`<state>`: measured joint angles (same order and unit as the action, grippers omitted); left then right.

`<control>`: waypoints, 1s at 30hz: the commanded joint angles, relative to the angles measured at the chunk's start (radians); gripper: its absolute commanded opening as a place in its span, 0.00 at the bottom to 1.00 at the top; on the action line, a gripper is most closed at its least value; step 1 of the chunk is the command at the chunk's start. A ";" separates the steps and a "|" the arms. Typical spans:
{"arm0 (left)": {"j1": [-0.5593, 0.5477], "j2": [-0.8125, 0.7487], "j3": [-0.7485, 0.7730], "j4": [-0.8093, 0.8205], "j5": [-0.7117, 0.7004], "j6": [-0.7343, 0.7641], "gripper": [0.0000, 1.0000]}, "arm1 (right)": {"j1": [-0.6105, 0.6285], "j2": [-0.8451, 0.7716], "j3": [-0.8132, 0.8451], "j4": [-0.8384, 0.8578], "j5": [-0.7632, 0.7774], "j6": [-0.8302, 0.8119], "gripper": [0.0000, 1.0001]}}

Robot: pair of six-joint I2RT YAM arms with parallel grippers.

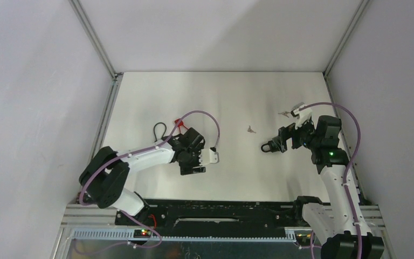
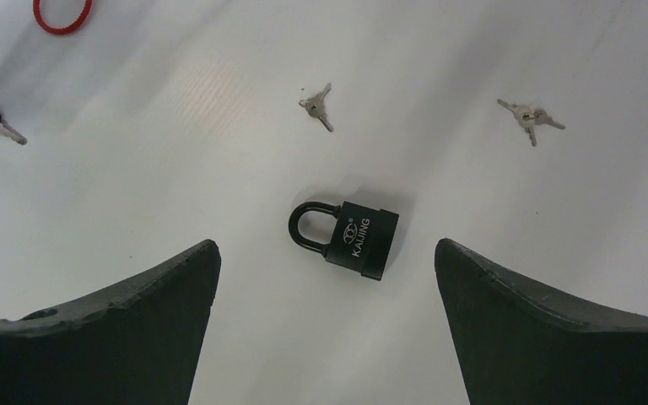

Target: Unlock with the key

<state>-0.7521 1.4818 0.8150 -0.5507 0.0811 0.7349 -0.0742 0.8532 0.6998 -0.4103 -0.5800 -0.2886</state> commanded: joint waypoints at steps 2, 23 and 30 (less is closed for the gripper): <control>-0.007 0.054 -0.021 0.059 -0.009 0.076 0.71 | 0.002 0.006 0.001 0.009 -0.018 -0.011 1.00; -0.007 -0.005 -0.073 0.115 -0.011 0.045 0.34 | 0.006 0.015 0.000 0.008 -0.030 -0.013 1.00; -0.006 -0.048 -0.068 0.140 0.009 0.006 0.29 | 0.020 0.014 0.000 0.011 -0.037 -0.007 1.00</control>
<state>-0.7563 1.4792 0.7609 -0.4404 0.0738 0.7750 -0.0631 0.8680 0.6991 -0.4107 -0.5991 -0.2966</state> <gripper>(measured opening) 0.293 0.997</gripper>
